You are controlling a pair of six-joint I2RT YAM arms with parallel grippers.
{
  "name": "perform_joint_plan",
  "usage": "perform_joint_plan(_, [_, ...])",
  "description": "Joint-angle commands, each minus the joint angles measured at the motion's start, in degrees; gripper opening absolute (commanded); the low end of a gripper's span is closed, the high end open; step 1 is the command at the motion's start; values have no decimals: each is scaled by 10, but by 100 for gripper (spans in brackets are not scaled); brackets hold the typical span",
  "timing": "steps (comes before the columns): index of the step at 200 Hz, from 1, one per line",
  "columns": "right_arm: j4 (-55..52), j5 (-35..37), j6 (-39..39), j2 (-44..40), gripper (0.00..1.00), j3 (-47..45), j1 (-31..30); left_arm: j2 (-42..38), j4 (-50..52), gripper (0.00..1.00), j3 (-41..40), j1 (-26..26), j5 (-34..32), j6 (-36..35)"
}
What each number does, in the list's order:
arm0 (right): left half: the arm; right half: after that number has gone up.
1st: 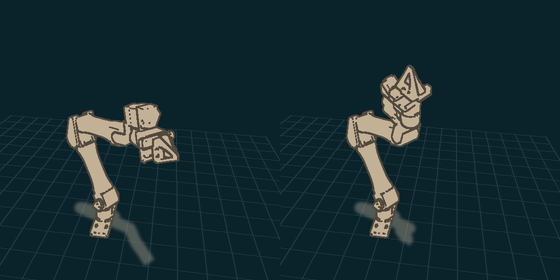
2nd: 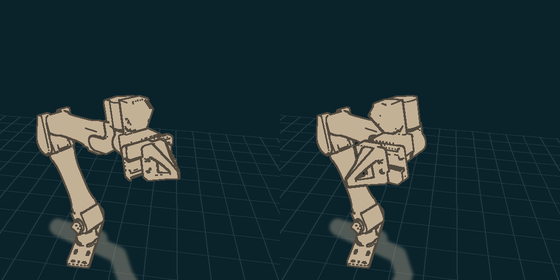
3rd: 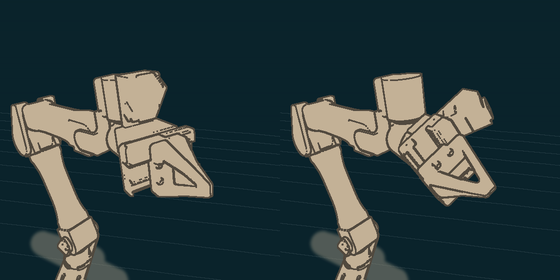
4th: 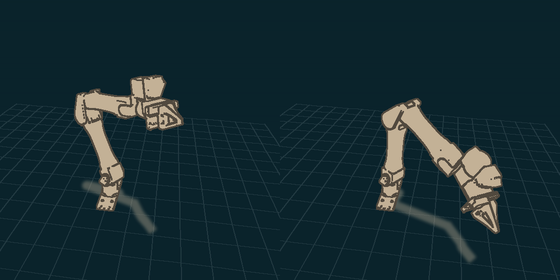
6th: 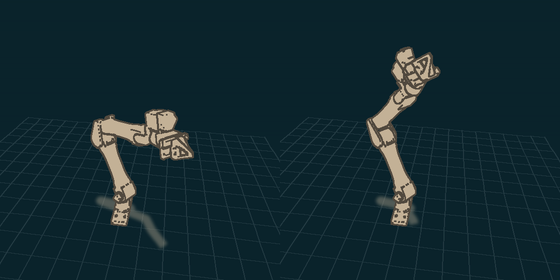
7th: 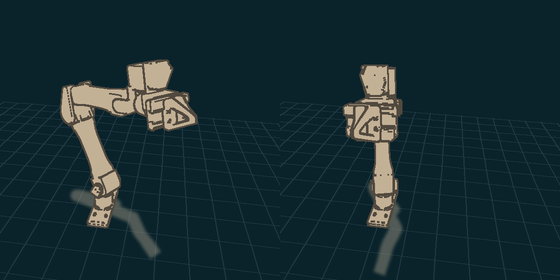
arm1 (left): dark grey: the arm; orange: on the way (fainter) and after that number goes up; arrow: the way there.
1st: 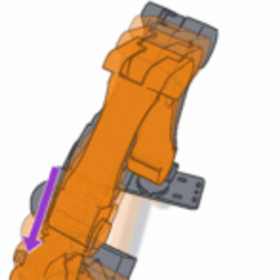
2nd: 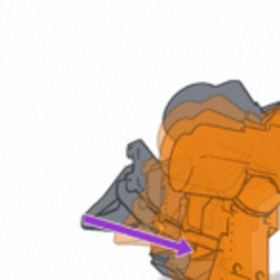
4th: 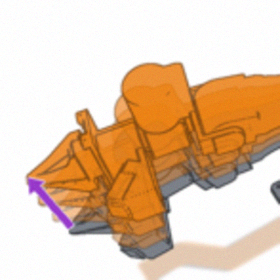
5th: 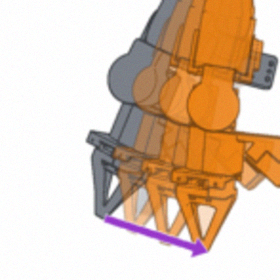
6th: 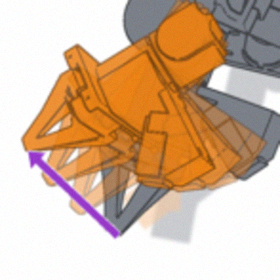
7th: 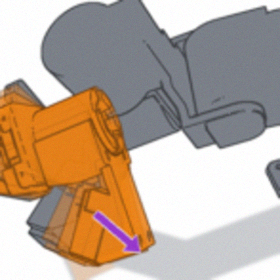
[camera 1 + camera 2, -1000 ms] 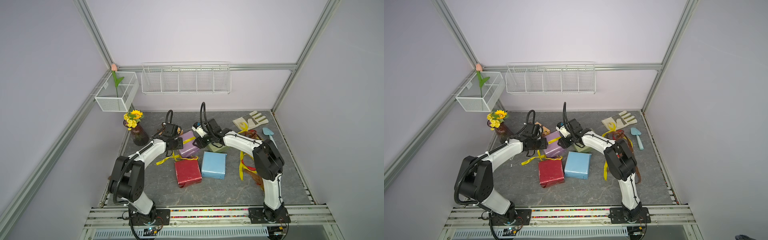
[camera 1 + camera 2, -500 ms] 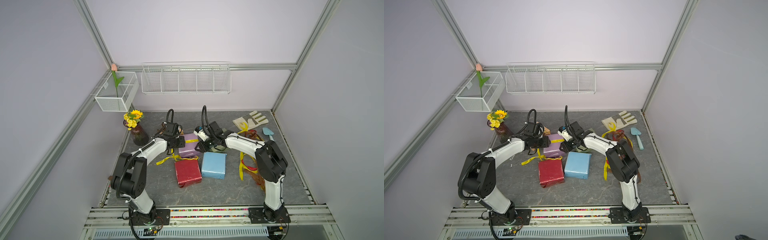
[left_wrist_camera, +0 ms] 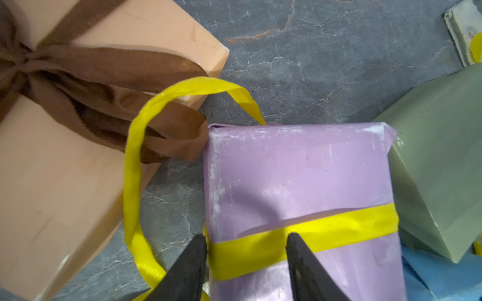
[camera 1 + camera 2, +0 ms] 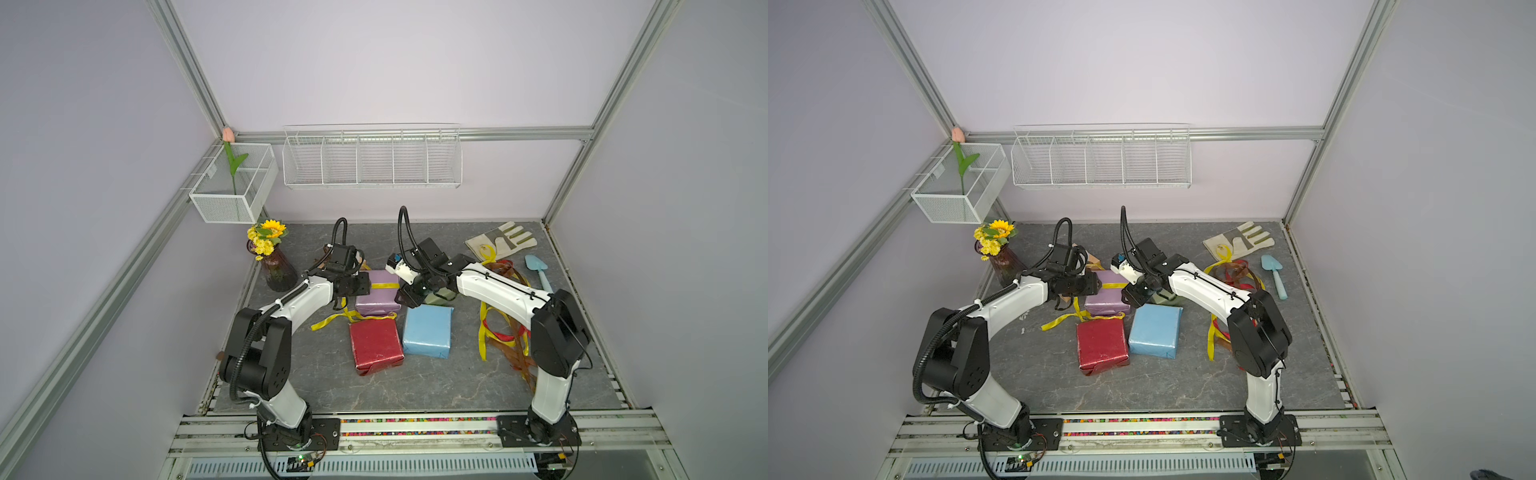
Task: Untie the ribbon bows on the gift boxes
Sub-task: Adjust the gift box at the center of the board, then pull the ribbon from the gift box.
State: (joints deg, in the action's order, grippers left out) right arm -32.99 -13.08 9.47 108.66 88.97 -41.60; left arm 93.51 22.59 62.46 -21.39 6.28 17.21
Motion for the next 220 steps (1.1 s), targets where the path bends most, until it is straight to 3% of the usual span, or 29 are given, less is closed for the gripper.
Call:
perform_joint_plan(1, [-2, 13, 33, 35, 52, 31, 1, -36, 3, 52, -5, -2, -12, 6])
perform_joint_plan(60, [45, -8, 57, 121, 52, 95, 0, -109, 3, 52, -65, -4, -18, 18])
perform_joint_plan(116, [78, 5, 63, 141, 51, 108, -2, -167, -38, 52, -161, -8, -30, 48])
perform_joint_plan(220, [66, -14, 60, 186, 43, 137, -3, -175, -51, 51, -168, -8, -36, 61])
